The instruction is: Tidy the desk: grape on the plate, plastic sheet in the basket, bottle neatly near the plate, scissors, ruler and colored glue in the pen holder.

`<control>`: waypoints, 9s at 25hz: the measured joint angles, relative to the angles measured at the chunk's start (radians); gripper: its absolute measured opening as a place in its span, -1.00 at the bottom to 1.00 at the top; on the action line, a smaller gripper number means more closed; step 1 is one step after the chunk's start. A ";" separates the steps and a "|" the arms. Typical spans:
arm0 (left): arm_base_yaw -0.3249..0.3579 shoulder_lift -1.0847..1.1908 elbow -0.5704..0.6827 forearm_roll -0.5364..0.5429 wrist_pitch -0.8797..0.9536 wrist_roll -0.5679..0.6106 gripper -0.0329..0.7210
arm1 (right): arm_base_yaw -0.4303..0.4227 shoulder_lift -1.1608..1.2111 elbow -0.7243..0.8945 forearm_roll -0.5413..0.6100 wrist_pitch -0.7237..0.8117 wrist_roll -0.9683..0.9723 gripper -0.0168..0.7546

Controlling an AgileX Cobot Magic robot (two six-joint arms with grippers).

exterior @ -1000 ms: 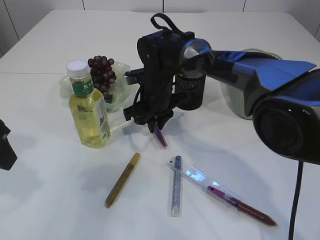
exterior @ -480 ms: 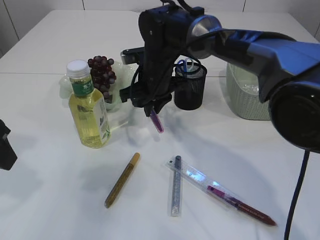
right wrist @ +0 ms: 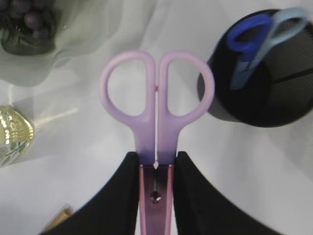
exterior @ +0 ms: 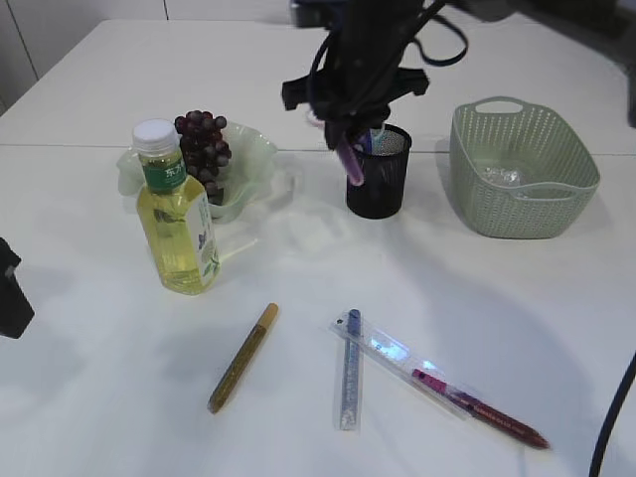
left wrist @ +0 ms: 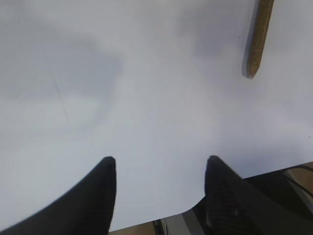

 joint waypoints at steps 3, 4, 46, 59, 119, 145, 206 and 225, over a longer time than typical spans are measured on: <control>0.000 0.000 0.000 0.000 0.000 0.000 0.21 | -0.063 -0.045 0.000 0.029 0.002 -0.029 -0.49; 0.000 0.000 0.000 0.000 0.000 0.000 0.21 | -0.083 -0.056 0.000 0.046 0.002 -0.039 -0.49; 0.000 0.000 -0.003 0.000 0.010 0.000 0.19 | -0.246 -0.071 0.330 0.488 -0.629 -0.558 -0.49; 0.000 0.000 -0.003 0.000 0.012 0.000 0.19 | -0.246 -0.048 0.358 0.596 -0.726 -0.650 -0.50; 0.000 0.000 -0.003 0.000 0.023 0.000 0.19 | 0.068 -0.431 0.529 -0.016 0.003 -0.157 -0.10; 0.000 0.000 -0.003 0.000 0.007 0.000 0.19 | 0.127 -0.270 0.776 -0.013 -0.061 -0.389 0.32; 0.000 0.000 -0.003 0.000 0.001 0.000 0.19 | 0.127 -0.136 0.776 0.002 -0.151 -0.439 0.42; 0.000 0.000 -0.003 0.000 0.001 0.000 0.19 | 0.127 -0.102 0.776 -0.006 -0.154 -0.429 0.39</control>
